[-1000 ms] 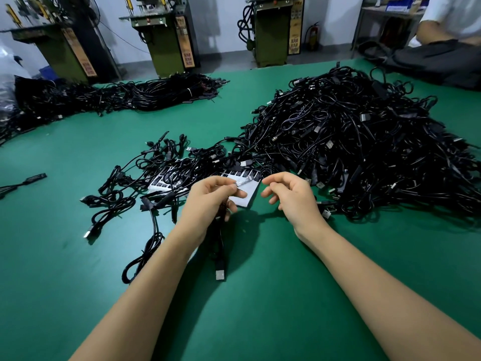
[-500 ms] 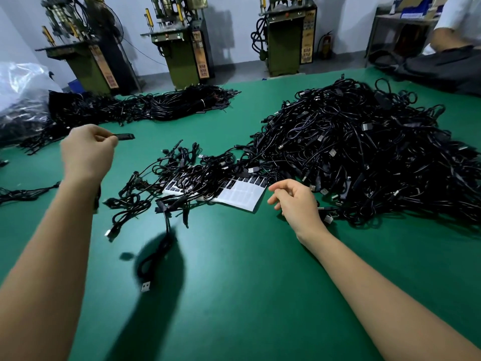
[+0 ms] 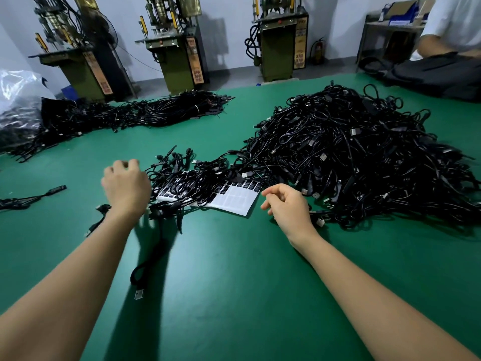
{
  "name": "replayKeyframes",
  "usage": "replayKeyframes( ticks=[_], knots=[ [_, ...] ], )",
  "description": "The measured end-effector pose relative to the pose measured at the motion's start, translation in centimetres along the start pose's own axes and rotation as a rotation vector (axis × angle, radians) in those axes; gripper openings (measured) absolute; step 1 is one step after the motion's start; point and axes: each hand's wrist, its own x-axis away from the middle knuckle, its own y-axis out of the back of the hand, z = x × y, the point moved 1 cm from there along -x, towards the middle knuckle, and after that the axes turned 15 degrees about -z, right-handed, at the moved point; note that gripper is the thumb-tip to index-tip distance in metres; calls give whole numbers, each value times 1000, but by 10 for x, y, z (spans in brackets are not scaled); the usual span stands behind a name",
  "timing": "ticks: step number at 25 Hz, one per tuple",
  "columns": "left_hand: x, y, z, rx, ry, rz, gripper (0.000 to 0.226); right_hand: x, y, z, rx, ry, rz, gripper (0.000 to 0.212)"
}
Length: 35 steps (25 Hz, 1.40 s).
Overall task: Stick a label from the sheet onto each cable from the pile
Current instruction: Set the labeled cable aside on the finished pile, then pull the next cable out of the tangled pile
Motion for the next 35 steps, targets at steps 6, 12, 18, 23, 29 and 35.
replayKeyframes(
  ticks=[6, 12, 18, 23, 29, 35],
  knots=[
    [87, 18, -91, 436, -164, 67, 17, 4, 3, -1, 176, 290, -399, 14],
    [122, 7, -104, 605, -80, 177, 12, -1, 6, -8, 728, 405, -370, 31],
    [120, 1, -98, 716, -11, 250, 13, 1, 7, -8, 869, 448, -293, 20],
    [117, 1, -101, 880, 83, 248, 17, 13, 2, 0, 755, 728, -439, 11],
    [114, 0, -110, 1491, 575, 676, 38, 23, -8, 2, 643, 1053, -341, 6],
    [107, 0, -102, 1653, 716, 737, 17, 18, -7, -4, 619, 977, -185, 12]
  ],
)
